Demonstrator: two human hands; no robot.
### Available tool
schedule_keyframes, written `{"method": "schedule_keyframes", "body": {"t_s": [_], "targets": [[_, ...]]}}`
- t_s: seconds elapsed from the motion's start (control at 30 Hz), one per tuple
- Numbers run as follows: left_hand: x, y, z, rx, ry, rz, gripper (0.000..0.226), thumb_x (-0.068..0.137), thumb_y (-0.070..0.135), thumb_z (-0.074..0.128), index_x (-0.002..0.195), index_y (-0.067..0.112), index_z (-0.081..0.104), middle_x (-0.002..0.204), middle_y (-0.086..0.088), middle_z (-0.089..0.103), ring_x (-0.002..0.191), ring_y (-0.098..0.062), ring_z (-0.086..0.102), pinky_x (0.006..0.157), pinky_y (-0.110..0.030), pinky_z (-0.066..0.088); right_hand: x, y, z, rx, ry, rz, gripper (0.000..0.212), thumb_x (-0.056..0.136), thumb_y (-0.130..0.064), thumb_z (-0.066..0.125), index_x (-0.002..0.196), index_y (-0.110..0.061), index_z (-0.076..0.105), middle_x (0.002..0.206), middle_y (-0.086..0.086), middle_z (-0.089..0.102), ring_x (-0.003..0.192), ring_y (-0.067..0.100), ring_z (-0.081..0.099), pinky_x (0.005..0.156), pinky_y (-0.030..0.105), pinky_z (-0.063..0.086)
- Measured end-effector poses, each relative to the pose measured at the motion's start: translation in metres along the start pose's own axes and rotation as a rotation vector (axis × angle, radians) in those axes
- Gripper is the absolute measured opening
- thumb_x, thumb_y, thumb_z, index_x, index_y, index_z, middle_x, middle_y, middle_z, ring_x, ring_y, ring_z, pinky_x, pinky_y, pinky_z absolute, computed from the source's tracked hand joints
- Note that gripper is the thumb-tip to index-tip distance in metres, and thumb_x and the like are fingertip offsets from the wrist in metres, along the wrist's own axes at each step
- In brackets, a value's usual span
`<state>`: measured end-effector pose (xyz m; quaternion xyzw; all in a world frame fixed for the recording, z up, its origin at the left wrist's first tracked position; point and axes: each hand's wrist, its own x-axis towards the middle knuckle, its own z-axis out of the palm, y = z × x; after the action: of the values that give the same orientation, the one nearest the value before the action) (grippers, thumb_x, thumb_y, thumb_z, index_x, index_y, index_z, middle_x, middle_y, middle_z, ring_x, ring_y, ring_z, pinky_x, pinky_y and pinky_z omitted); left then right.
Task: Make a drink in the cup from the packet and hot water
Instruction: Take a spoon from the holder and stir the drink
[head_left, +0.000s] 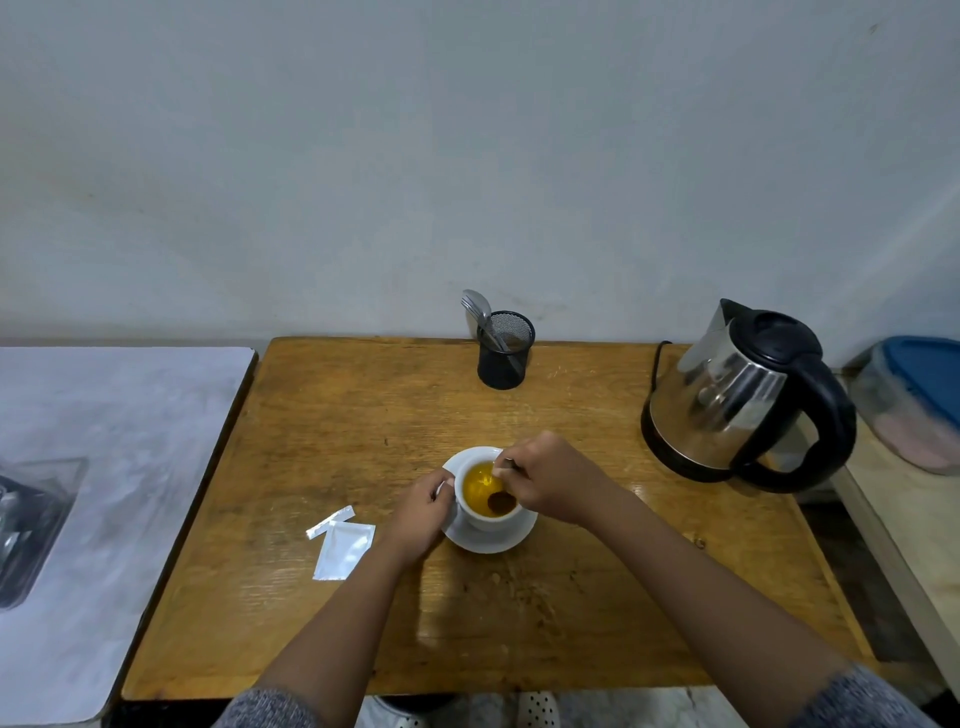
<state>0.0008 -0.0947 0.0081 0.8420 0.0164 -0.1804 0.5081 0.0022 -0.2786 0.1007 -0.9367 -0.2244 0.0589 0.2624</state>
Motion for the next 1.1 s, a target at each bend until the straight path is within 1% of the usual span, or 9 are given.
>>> {"method": "schedule_keyframes", "body": {"t_s": [0.17, 0.33, 0.53, 0.6, 0.7, 0.77, 0.9, 0.97, 1.1], "targets": [[-0.001, 0.001, 0.0, 0.009, -0.005, 0.011, 0.025, 0.096, 0.021, 0.038, 0.098, 0.012, 0.061, 0.097, -0.012, 0.063, 0.089, -0.025, 0.057, 0.077, -0.037, 0.044, 0.003, -0.006, 0.007, 0.073, 0.069, 0.007, 0.026, 0.088, -0.013, 0.054, 0.076, 0.004, 0.069, 0.069, 0.019, 0.069, 0.06, 0.022, 0.055, 0.057, 0.027, 0.04], [-0.001, 0.0, 0.001, -0.001, -0.001, 0.017, 0.024, 0.096, 0.021, 0.039, 0.098, 0.014, 0.062, 0.095, -0.008, 0.062, 0.084, -0.02, 0.054, 0.072, -0.033, 0.041, 0.007, 0.0, 0.021, 0.163, 0.179, 0.045, 0.033, 0.086, -0.02, 0.049, 0.072, 0.003, 0.068, 0.063, 0.016, 0.069, 0.058, 0.028, 0.061, 0.059, 0.043, 0.051], [-0.002, 0.002, 0.001, 0.004, 0.006, 0.011, 0.025, 0.096, 0.022, 0.039, 0.099, 0.013, 0.062, 0.101, -0.011, 0.064, 0.093, -0.025, 0.057, 0.082, -0.04, 0.046, 0.004, 0.005, 0.02, 0.207, 0.288, 0.106, 0.022, 0.087, -0.011, 0.056, 0.08, 0.001, 0.072, 0.07, 0.014, 0.072, 0.066, 0.025, 0.066, 0.065, 0.041, 0.055], [-0.002, 0.001, 0.0, 0.01, 0.007, 0.003, 0.024, 0.096, 0.023, 0.039, 0.1, 0.014, 0.061, 0.102, -0.01, 0.063, 0.094, -0.024, 0.057, 0.084, -0.04, 0.046, 0.001, 0.01, 0.017, 0.209, 0.276, 0.126, 0.022, 0.087, -0.011, 0.056, 0.076, 0.0, 0.071, 0.07, 0.013, 0.072, 0.066, 0.024, 0.065, 0.065, 0.042, 0.055], [-0.002, 0.002, 0.0, 0.014, 0.013, 0.002, 0.024, 0.096, 0.023, 0.04, 0.102, 0.014, 0.061, 0.104, -0.01, 0.063, 0.095, -0.024, 0.057, 0.086, -0.039, 0.046, -0.003, 0.014, 0.011, 0.21, 0.234, 0.143, 0.02, 0.088, -0.014, 0.057, 0.081, -0.003, 0.072, 0.076, 0.012, 0.073, 0.069, 0.021, 0.065, 0.067, 0.041, 0.055], [-0.002, 0.003, 0.001, 0.008, 0.013, -0.004, 0.024, 0.096, 0.022, 0.04, 0.101, 0.013, 0.061, 0.104, -0.009, 0.063, 0.094, -0.023, 0.056, 0.082, -0.036, 0.045, -0.005, 0.013, 0.005, 0.204, 0.214, 0.117, 0.019, 0.088, -0.015, 0.058, 0.086, -0.003, 0.072, 0.078, 0.011, 0.073, 0.07, 0.019, 0.064, 0.066, 0.038, 0.055], [-0.002, 0.003, 0.001, -0.006, 0.013, 0.001, 0.024, 0.096, 0.022, 0.04, 0.099, 0.014, 0.062, 0.102, -0.01, 0.063, 0.089, -0.019, 0.055, 0.073, -0.026, 0.043, -0.009, 0.008, -0.014, 0.196, 0.233, 0.003, 0.013, 0.085, -0.012, 0.061, 0.084, -0.005, 0.072, 0.078, 0.008, 0.071, 0.068, 0.014, 0.061, 0.061, 0.018, 0.047], [-0.002, 0.003, 0.002, -0.017, 0.011, -0.001, 0.023, 0.096, 0.021, 0.04, 0.098, 0.014, 0.061, 0.102, -0.01, 0.063, 0.088, -0.018, 0.055, 0.073, -0.025, 0.042, -0.009, 0.006, -0.022, 0.195, 0.247, -0.054, 0.011, 0.085, -0.012, 0.061, 0.083, -0.006, 0.071, 0.078, 0.008, 0.07, 0.068, 0.015, 0.06, 0.06, 0.021, 0.048], [-0.001, 0.003, 0.001, -0.009, 0.009, -0.002, 0.023, 0.096, 0.022, 0.04, 0.098, 0.015, 0.061, 0.102, -0.009, 0.063, 0.09, -0.02, 0.056, 0.073, -0.027, 0.043, -0.01, 0.001, -0.025, 0.161, 0.162, -0.153, 0.015, 0.087, -0.016, 0.058, 0.088, -0.006, 0.069, 0.083, 0.006, 0.068, 0.075, 0.012, 0.06, 0.067, 0.031, 0.054]]}}
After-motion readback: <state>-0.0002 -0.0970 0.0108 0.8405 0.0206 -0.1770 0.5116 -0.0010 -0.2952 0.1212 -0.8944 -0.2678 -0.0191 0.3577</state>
